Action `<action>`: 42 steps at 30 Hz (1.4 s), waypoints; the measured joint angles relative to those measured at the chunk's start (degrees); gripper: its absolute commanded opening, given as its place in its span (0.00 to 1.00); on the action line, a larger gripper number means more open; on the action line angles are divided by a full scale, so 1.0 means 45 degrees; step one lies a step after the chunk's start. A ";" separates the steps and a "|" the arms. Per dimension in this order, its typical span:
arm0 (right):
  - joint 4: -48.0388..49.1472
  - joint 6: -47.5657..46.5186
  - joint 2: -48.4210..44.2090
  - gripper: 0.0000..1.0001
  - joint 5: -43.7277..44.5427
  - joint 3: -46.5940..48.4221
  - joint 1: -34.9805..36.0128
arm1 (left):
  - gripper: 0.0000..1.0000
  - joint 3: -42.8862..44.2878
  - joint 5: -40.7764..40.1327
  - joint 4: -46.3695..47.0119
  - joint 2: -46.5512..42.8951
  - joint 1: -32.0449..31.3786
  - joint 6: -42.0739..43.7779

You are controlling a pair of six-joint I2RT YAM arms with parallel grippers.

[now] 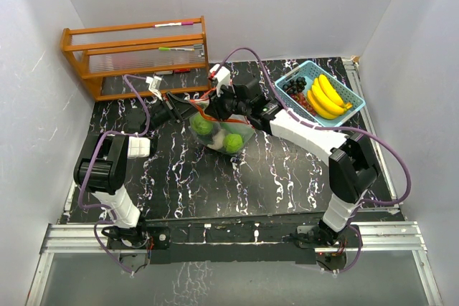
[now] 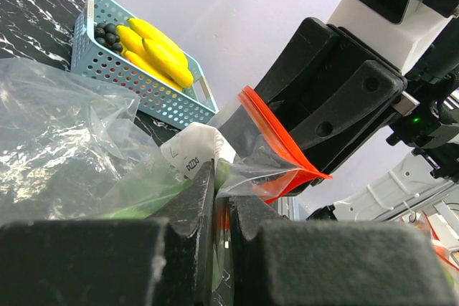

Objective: Open the zip-top bag and remove the fake food
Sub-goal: Pick up the food from the center of the board.

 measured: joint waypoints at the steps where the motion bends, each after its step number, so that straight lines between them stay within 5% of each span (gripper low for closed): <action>1: -0.0039 0.0000 -0.0044 0.08 0.0029 -0.0005 0.0000 | 0.05 0.0005 0.0005 0.0015 0.0000 -0.0005 -0.0005; 5: -0.0073 -0.0005 -0.0345 0.08 0.0209 -0.0219 0.0005 | 0.39 0.0000 0.0019 0.0097 0.0000 -0.0078 -0.0034; 13: -0.0068 0.0019 -0.0476 0.08 0.0257 -0.0253 -0.0068 | 0.67 -0.0253 -0.0588 0.0136 0.0019 0.0204 -0.0034; 20: -0.0146 0.0151 -0.0476 0.08 0.0253 -0.0253 -0.0408 | 0.65 -0.1613 -0.2506 -0.0670 -0.0559 0.0913 0.0457; 26: 0.0049 0.0811 -0.0476 0.08 -0.0044 -0.0248 -0.0554 | 0.66 -0.2239 -0.4061 -0.3954 -0.3614 0.0928 0.2472; 42: 0.1564 0.3235 0.0563 0.08 -0.1307 0.1613 0.0097 | 0.66 -0.4124 -0.6552 -0.7752 -0.7514 0.0928 0.4561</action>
